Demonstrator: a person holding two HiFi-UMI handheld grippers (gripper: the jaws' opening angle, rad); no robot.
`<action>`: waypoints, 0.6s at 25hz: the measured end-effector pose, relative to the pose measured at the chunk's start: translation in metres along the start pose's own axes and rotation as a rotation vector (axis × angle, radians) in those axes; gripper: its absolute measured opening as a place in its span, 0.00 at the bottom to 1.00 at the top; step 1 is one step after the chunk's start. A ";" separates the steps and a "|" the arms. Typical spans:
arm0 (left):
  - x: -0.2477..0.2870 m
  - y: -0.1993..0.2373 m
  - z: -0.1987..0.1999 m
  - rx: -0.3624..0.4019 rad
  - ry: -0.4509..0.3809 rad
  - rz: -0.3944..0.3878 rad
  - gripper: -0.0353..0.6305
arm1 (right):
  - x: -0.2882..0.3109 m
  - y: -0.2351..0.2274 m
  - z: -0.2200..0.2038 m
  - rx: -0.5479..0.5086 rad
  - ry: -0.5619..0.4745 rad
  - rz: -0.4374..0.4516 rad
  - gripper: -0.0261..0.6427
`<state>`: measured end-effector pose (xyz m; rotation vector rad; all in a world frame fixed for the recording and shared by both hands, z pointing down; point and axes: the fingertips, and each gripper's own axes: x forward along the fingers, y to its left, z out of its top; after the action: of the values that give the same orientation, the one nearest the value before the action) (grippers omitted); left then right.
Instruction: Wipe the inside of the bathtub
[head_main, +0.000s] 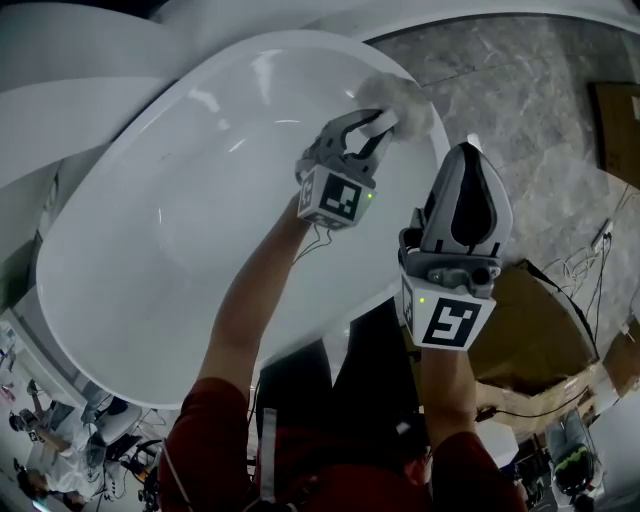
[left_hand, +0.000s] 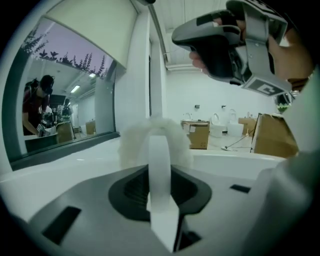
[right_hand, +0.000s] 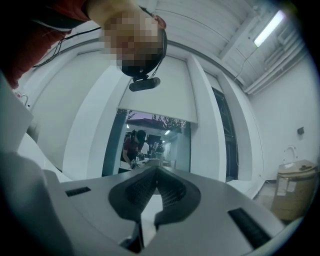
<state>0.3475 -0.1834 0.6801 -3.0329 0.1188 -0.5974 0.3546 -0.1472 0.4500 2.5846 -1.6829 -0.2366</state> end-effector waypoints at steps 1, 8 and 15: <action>0.005 0.000 -0.001 0.001 0.001 -0.005 0.19 | 0.001 -0.001 -0.002 0.002 0.003 -0.002 0.06; 0.012 -0.001 -0.014 0.020 -0.026 -0.036 0.19 | 0.007 -0.003 -0.024 0.014 0.026 0.006 0.06; 0.018 0.006 -0.058 -0.038 0.027 -0.004 0.19 | 0.014 0.003 -0.052 0.031 0.065 0.029 0.06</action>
<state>0.3413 -0.1931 0.7399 -3.0629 0.1273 -0.6441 0.3653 -0.1631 0.5006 2.5581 -1.7142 -0.1250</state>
